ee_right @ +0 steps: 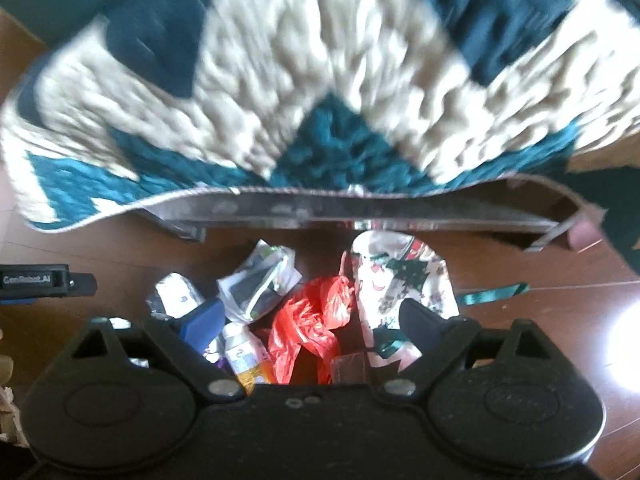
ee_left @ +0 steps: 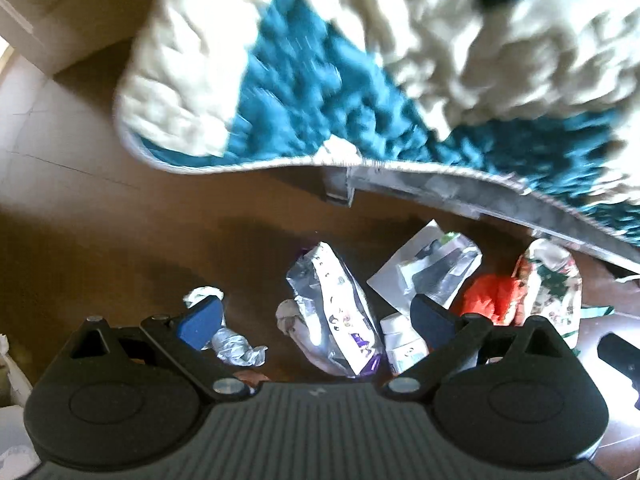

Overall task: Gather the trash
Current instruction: 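Lower right tool onto red plastic bag while left tool grasps crumpled wrapper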

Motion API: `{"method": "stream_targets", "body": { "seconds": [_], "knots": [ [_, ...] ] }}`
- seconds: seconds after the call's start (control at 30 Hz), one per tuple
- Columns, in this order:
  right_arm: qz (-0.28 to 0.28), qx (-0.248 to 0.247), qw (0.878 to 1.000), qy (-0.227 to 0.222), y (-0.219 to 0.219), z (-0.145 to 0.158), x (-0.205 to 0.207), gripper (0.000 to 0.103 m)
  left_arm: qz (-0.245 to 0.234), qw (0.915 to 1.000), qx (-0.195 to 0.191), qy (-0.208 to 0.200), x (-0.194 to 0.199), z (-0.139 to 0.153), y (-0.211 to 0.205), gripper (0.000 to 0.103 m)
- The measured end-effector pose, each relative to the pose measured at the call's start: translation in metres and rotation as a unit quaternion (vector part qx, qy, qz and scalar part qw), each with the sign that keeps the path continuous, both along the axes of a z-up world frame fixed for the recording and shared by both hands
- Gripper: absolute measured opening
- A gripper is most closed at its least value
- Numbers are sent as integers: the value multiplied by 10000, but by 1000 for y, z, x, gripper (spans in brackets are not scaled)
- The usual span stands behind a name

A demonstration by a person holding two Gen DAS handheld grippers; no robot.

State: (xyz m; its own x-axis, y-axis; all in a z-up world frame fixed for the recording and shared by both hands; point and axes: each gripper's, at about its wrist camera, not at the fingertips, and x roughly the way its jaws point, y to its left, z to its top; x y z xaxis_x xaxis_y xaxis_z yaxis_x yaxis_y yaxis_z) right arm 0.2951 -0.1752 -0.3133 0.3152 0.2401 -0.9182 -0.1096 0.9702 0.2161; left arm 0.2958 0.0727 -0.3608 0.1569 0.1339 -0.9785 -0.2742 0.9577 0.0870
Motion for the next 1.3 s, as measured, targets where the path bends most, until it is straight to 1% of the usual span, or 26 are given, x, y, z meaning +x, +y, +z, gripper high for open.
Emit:
{"method": "stream_targets", "body": {
  "seconds": [0.07, 0.13, 0.2, 0.3, 0.4, 0.6, 0.8, 0.93, 1.0, 1.03, 1.1, 1.13, 1.17, 1.23, 1.27, 1.3],
  "knots": [
    [-118, 5, 9998, 179, 4, -25, 11, 93, -34, 9997, -57, 243, 8, -22, 1, 101],
    [-228, 9, 9992, 334, 7, -44, 20, 92, 65, 9987, -112, 496, 15, -48, 7, 101],
    [-306, 13, 9984, 485, 10, -63, 31, 91, 177, 9977, -136, 647, 21, -70, 13, 101],
    [-352, -25, 9972, 652, 15, -87, 44, 90, 182, 9962, -147, 842, 30, -96, 20, 101],
    [-463, -60, 9952, 859, 18, -112, 55, 89, 192, 9951, -211, 947, 37, -121, 27, 101],
    [-688, -112, 9907, 1167, 25, -154, 65, 86, 114, 9935, -187, 1117, 45, -158, 37, 100],
    [-855, -233, 9860, 1410, 30, -182, 70, 81, 224, 9911, -354, 1261, 47, -186, 47, 100],
    [-945, -248, 9833, 1535, 31, -195, 70, 74, 227, 9902, -445, 1306, 52, -199, 50, 91],
    [-1010, -227, 9816, 1602, 30, -200, 70, 74, 190, 9895, -543, 1323, 51, -203, 49, 86],
    [-1034, -225, 9809, 1632, 30, -203, 70, 74, 160, 9893, -572, 1332, 52, -205, 48, 80],
    [-1062, -213, 9795, 1696, 31, -208, 71, 74, 82, 9897, -575, 1307, 53, -206, 46, 78],
    [-1066, -221, 9793, 1707, 32, -211, 71, 74, 41, 9900, -598, 1275, 53, -206, 45, 73],
    [-1057, -221, 9794, 1704, 33, -213, 73, 72, 6, 9900, -624, 1268, 52, -206, 44, 66],
    [-1022, -235, 9798, 1704, 35, -219, 73, 67, 9, 9895, -649, 1290, 53, -205, 45, 62],
    [-1011, -241, 9798, 1710, 36, -220, 72, 59, 19, 9897, -652, 1276, 53, -204, 46, 60],
    [-1004, -242, 9798, 1710, 36, -221, 72, 56, 37, 9899, -650, 1256, 54, -202, 48, 58]
  ]
}}
